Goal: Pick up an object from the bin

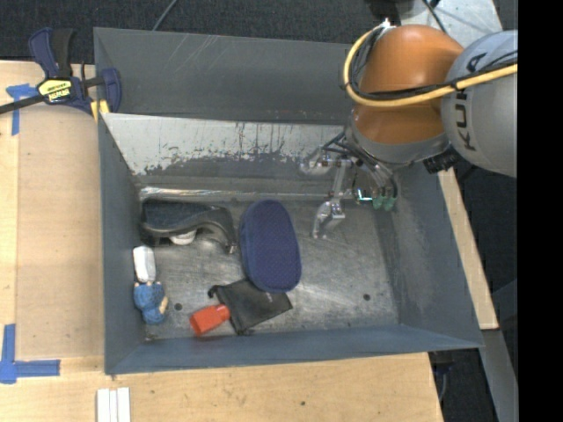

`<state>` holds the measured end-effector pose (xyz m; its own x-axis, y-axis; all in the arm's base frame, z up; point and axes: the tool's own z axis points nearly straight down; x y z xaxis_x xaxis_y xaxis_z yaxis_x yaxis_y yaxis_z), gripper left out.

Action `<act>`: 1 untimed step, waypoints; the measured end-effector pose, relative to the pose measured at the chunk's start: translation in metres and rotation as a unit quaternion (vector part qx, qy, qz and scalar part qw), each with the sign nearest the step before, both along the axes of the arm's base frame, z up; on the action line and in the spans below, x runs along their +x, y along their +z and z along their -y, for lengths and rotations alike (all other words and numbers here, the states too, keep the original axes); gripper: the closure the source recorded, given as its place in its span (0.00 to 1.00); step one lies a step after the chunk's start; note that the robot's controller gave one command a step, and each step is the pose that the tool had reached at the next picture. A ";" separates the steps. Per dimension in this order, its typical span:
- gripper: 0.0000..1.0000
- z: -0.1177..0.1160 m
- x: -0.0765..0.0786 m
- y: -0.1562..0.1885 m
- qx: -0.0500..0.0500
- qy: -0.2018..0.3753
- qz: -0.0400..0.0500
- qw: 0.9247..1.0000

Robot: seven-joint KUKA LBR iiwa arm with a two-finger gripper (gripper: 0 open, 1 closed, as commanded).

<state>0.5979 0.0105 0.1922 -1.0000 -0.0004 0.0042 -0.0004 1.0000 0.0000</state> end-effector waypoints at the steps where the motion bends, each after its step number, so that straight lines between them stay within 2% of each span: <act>1: 0.00 -0.047 0.024 -0.106 -0.002 -0.049 0.001 0.999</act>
Offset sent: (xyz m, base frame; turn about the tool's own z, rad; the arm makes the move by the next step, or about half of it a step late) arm 0.0228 0.0481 -0.1074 0.1011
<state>0.6219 0.0576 0.0858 -0.9953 0.0966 0.0027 0.0966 0.9953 -0.0037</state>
